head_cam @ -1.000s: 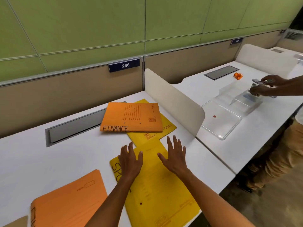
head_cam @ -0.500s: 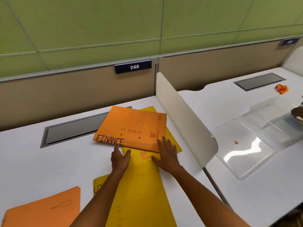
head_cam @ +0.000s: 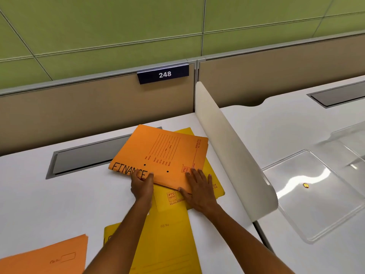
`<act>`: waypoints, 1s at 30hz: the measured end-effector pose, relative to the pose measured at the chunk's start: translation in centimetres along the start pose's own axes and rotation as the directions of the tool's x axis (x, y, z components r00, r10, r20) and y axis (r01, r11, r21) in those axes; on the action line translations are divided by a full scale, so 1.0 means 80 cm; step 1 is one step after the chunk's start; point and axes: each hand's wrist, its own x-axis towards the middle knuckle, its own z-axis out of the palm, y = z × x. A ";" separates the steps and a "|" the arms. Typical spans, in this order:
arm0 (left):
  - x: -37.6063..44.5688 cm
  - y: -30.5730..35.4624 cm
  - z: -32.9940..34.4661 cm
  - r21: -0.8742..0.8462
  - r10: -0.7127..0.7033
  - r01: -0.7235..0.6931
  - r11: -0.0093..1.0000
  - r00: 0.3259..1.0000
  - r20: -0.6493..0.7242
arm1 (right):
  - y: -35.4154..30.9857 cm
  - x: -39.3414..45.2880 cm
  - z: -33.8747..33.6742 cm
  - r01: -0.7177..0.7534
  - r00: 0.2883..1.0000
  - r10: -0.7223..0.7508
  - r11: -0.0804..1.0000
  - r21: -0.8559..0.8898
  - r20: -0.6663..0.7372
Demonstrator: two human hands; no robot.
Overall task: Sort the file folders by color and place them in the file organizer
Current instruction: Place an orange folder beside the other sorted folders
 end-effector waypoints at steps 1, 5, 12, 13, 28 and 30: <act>-0.001 0.002 0.001 -0.046 -0.022 0.021 0.999 1.000 -0.017 | 0.001 0.001 -0.001 0.003 1.000 -0.003 1.000 -0.005 0.000; -0.014 0.011 0.001 -0.235 -0.148 0.121 0.965 0.984 -0.101 | 0.005 0.006 -0.012 0.012 1.000 -0.012 1.000 0.000 0.013; -0.025 0.010 0.007 -0.298 -0.155 0.120 0.947 0.983 -0.096 | 0.006 -0.005 -0.033 0.033 0.999 -0.031 0.989 0.147 -0.017; -0.027 0.008 0.008 -0.307 -0.147 0.114 0.945 0.986 -0.084 | 0.007 -0.008 -0.035 0.035 0.999 -0.033 0.985 0.170 -0.013; -0.077 -0.016 -0.052 -0.438 0.042 0.006 0.899 0.994 0.099 | 0.006 -0.039 -0.069 0.020 0.984 0.047 0.931 0.364 -0.173; -0.096 -0.012 -0.079 -0.437 0.103 -0.052 0.898 0.990 0.094 | 0.000 -0.048 -0.074 -0.007 0.976 0.083 0.937 0.349 -0.203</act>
